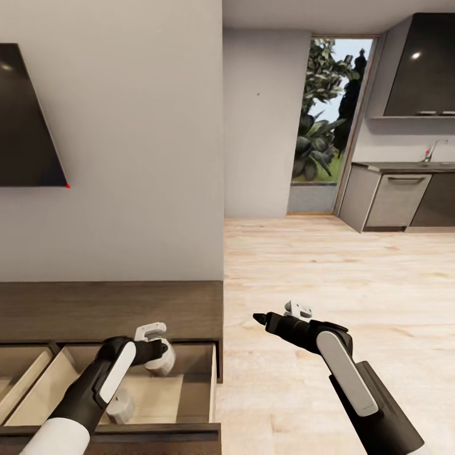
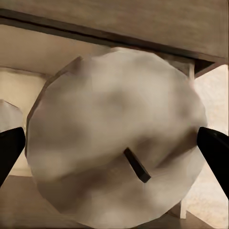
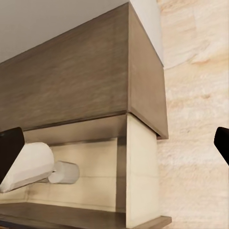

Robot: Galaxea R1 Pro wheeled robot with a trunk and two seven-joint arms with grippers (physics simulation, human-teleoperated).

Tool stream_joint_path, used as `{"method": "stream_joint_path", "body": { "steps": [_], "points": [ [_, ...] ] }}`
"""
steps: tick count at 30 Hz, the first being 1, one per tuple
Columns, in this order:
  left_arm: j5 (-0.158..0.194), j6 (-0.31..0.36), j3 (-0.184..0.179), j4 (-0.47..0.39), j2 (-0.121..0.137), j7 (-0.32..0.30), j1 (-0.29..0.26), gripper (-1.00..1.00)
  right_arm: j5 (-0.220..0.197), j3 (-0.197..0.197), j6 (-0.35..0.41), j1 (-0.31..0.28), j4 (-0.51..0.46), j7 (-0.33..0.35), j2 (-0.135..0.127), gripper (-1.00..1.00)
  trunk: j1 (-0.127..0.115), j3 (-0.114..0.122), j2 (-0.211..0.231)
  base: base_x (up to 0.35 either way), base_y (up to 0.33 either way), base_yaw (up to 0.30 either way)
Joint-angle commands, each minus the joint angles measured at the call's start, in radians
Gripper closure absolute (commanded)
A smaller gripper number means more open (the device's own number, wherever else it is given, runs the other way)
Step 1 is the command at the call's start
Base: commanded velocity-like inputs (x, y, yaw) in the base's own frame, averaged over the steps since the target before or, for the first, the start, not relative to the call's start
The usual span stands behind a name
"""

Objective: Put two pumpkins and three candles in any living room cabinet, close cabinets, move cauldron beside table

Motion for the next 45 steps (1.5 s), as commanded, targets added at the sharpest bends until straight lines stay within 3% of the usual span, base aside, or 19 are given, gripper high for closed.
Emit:
{"method": "stream_joint_path", "body": {
  "steps": [1, 2, 4, 11, 17, 21, 28, 32, 45],
  "points": [
    [0.01, -0.001, -0.004, 0.056, 0.0, 0.009, -0.026, 1.0, -0.01, 0.002, 0.001, -0.001, -0.001, -0.008, -0.001, -1.0, 0.004, -0.004, -0.008, 0.0, 0.0, 0.0],
    [0.007, -0.004, -0.005, 0.13, -0.002, 0.009, -0.06, 1.0, -0.01, 0.002, 0.003, -0.001, -0.001, -0.006, -0.001, -1.0, 0.008, -0.007, -0.015, 0.0, 0.0, 0.0],
    [0.006, -0.006, -0.007, 0.196, -0.004, 0.009, -0.094, 1.0, -0.01, 0.002, 0.005, -0.001, -0.001, -0.002, -0.002, -1.0, 0.015, -0.014, -0.029, 0.0, 0.0, 0.0],
    [0.005, -0.033, -0.015, 0.252, -0.013, 0.009, -0.121, 1.0, -0.01, 0.003, 0.006, -0.001, -0.001, 0.001, -0.002, -1.0, 0.042, -0.036, -0.078, 0.0, 0.0, 0.0],
    [0.007, -0.178, -0.067, 0.342, -0.018, 0.007, -0.122, 1.0, -0.01, 0.003, 0.006, -0.001, -0.001, 0.001, -0.002, -1.0, 0.065, -0.054, -0.12, 0.0, 0.0, 0.0],
    [0.006, -0.223, -0.089, 0.38, -0.045, 0.004, -0.122, 1.0, -0.01, 0.003, 0.006, -0.001, -0.001, 0.001, -0.002, -1.0, 0.08, -0.067, -0.148, 0.0, 0.0, 0.0],
    [0.008, -0.328, -0.152, 0.427, -0.062, 0.004, -0.122, 1.0, -0.01, 0.003, 0.006, -0.001, -0.001, 0.001, -0.002, -1.0, 0.107, -0.089, -0.197, 0.0, 0.0, 0.0],
    [0.008, -0.338, -0.166, 0.431, -0.074, -0.001, -0.122, 1.0, -0.009, 0.003, 0.006, -0.001, -0.001, 0.002, -0.002, -1.0, 0.123, -0.101, -0.225, 0.0, 0.0, 0.0],
    [0.006, -0.327, -0.167, 0.423, -0.076, 0.003, -0.122, 1.0, -0.009, 0.002, 0.005, -0.001, -0.001, 0.003, -0.002, -1.0, 0.172, -0.142, -0.316, 0.0, 0.0, 0.0]
  ]
}}
